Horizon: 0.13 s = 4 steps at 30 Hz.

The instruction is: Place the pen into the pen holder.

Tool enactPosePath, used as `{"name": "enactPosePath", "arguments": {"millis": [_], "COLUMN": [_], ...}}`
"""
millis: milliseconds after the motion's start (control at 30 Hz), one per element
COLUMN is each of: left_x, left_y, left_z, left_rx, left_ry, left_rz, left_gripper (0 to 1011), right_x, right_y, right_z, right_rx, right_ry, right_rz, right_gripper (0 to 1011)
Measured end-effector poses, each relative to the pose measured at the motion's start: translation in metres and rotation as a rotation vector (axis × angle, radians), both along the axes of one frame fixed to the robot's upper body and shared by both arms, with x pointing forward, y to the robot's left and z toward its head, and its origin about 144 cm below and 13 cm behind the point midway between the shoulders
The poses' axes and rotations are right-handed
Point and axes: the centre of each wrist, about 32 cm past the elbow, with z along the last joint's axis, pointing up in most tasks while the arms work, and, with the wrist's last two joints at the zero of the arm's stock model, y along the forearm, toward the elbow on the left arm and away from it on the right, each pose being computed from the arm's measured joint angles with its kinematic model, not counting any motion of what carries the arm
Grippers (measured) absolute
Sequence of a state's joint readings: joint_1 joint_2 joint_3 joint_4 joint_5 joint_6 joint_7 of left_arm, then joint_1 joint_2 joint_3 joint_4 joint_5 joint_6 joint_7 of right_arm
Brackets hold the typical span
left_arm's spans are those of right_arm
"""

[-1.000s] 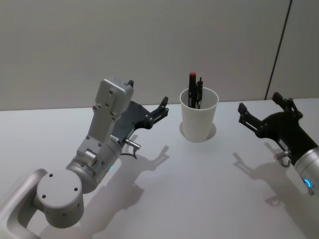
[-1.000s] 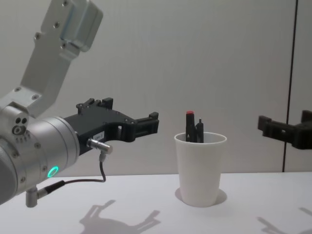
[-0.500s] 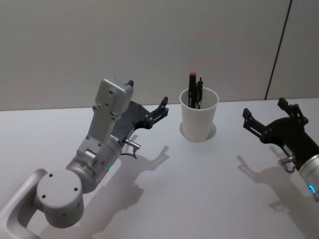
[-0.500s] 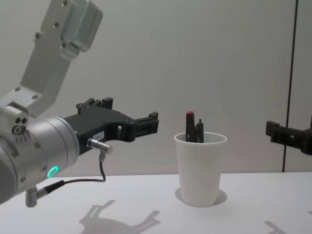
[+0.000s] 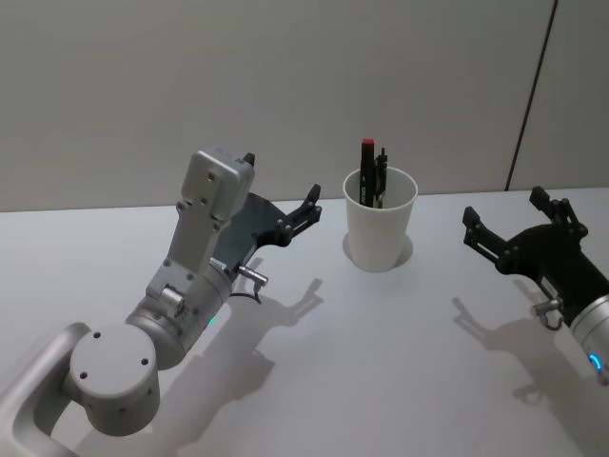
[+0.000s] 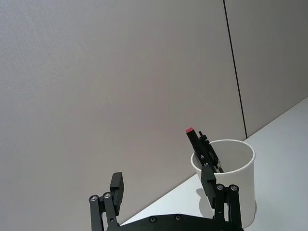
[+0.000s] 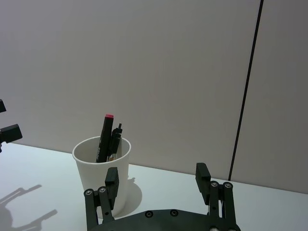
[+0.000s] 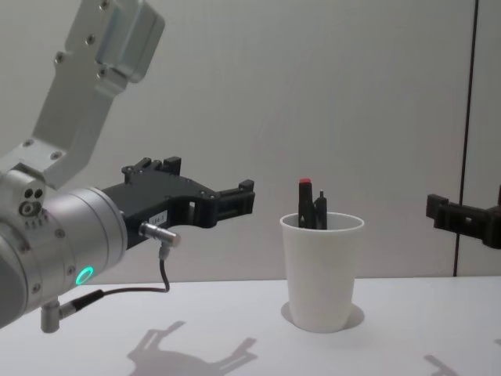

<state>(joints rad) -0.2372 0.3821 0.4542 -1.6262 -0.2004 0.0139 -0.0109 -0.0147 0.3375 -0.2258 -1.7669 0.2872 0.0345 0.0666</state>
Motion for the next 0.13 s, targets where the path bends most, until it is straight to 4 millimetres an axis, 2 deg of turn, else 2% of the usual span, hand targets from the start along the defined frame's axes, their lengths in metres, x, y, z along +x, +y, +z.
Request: {"name": "enactPosePath", "arguments": {"millis": [133], "left_x": [0.0000], "left_y": [0.0000], "left_z": [0.0000], "left_rx": [0.000], "left_ry": [0.000], "left_rz": [0.000], "left_gripper": [1001], "right_x": [0.0000], "right_y": [0.0000], "right_z": [0.0000], "right_rx": [0.000], "right_ry": [0.000], "right_rz": [0.000], "right_gripper": [1001]}}
